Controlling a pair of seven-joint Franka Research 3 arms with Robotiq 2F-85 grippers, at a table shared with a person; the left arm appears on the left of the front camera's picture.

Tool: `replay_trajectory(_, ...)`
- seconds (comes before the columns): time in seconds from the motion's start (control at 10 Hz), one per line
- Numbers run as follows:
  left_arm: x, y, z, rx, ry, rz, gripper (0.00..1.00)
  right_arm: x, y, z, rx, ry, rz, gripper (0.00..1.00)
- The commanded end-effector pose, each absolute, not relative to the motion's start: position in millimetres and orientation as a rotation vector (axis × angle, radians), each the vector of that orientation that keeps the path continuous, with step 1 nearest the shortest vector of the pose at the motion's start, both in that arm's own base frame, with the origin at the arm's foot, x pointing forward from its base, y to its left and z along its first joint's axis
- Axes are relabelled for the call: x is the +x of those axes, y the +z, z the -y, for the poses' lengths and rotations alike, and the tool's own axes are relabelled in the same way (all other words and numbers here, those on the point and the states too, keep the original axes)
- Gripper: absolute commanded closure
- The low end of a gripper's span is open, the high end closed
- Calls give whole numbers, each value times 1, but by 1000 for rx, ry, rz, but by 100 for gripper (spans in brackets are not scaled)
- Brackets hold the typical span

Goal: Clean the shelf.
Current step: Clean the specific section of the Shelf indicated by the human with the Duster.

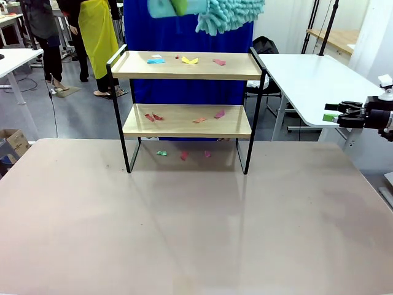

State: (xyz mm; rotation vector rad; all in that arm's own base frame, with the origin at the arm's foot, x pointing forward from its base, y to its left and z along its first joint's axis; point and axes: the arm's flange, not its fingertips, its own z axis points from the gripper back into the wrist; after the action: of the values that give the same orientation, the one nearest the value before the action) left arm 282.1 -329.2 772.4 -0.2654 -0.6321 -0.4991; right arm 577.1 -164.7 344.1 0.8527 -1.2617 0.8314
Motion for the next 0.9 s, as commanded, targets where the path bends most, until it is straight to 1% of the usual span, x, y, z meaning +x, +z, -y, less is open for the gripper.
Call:
replay_trajectory(0.0, 298, 770, 363, -254, -367, 646, 87, 576, 346, 162, 848, 843, 1270, 0)
replay_trajectory(0.2, 314, 762, 396, -230, -253, 715, 87, 576, 346, 162, 848, 843, 1270, 0)
replay_trajectory(0.4, 333, 746, 419, -225, -167, 735, 87, 576, 346, 162, 848, 843, 1270, 0)
replay_trajectory(0.8, 355, 712, 453, -230, -123, 670, 87, 576, 346, 162, 848, 843, 1270, 0)
